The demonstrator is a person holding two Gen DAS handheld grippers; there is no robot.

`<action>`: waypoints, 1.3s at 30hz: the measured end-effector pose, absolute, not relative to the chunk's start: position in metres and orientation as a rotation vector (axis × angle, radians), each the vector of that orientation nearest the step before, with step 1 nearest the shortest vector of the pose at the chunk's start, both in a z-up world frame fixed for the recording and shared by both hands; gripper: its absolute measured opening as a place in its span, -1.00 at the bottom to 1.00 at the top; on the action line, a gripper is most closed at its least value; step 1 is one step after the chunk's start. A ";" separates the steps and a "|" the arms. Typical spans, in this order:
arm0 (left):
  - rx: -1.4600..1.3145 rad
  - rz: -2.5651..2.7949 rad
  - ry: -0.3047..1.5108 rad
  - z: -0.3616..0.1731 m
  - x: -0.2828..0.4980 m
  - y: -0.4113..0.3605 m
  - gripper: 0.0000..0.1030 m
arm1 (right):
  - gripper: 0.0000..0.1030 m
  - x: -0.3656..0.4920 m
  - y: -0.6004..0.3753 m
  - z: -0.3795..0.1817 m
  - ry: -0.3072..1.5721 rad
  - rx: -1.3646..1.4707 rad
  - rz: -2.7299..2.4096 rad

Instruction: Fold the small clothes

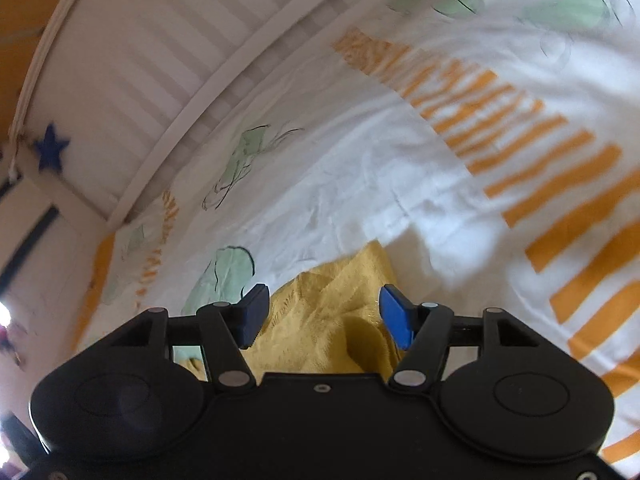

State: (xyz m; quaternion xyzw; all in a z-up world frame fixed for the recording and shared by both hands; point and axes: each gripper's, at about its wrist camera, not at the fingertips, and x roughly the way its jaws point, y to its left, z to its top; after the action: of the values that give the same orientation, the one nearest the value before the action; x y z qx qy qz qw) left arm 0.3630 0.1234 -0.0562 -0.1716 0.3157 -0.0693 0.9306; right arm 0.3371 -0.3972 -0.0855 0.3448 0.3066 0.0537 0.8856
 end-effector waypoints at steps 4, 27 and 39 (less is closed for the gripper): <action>-0.198 -0.239 0.655 -0.052 0.347 0.095 -0.29 | 0.29 0.329 -0.379 -0.067 0.628 0.572 0.158; -0.012 -0.555 0.937 -0.099 0.335 0.061 -0.29 | 0.31 0.301 -0.267 -0.086 0.900 -0.124 0.517; -0.151 -0.366 0.795 -0.094 0.367 0.080 -0.28 | 0.48 0.330 -0.279 -0.090 0.784 -0.132 0.326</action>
State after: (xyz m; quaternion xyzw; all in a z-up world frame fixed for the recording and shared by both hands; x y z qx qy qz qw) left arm 0.3674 0.0800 -0.0938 -0.0728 0.3844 -0.1768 0.9031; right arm 0.3298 -0.2790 -0.0900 -0.0638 0.3800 0.1580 0.9092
